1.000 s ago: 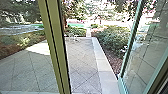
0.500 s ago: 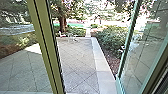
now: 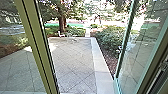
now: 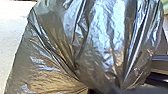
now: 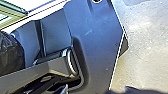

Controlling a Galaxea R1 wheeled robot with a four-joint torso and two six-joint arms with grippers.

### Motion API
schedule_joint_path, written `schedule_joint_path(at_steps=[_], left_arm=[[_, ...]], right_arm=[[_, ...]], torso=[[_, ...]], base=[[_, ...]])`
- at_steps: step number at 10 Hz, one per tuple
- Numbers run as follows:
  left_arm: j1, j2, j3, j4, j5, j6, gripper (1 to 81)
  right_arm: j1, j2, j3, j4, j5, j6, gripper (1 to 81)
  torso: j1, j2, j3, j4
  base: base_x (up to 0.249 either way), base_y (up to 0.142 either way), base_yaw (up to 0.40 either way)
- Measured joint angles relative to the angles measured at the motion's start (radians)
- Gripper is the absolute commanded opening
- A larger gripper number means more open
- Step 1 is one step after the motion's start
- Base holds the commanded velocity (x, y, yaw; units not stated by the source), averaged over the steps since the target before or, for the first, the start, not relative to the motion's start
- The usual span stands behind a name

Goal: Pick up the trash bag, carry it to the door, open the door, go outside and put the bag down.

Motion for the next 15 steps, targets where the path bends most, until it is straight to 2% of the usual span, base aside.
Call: schedule_joint_path(at_steps=[6,15], left_arm=[[0.000,0.000,0.000,0.000,0.000,0.000,1.0],[0.000,0.003,0.002,0.000,0.000,0.000,1.0]], right_arm=[[-0.006,0.005,0.004,-0.001,0.001,-0.005,81.1],[-0.009,0.007,0.008,-0.001,0.003,-0.005,81.1]], torso=[[0.000,0.000,0.000,0.000],[0.000,0.000,0.000,0.000]], base=[[0.000,-0.112,0.000],[0.000,0.000,0.000]])
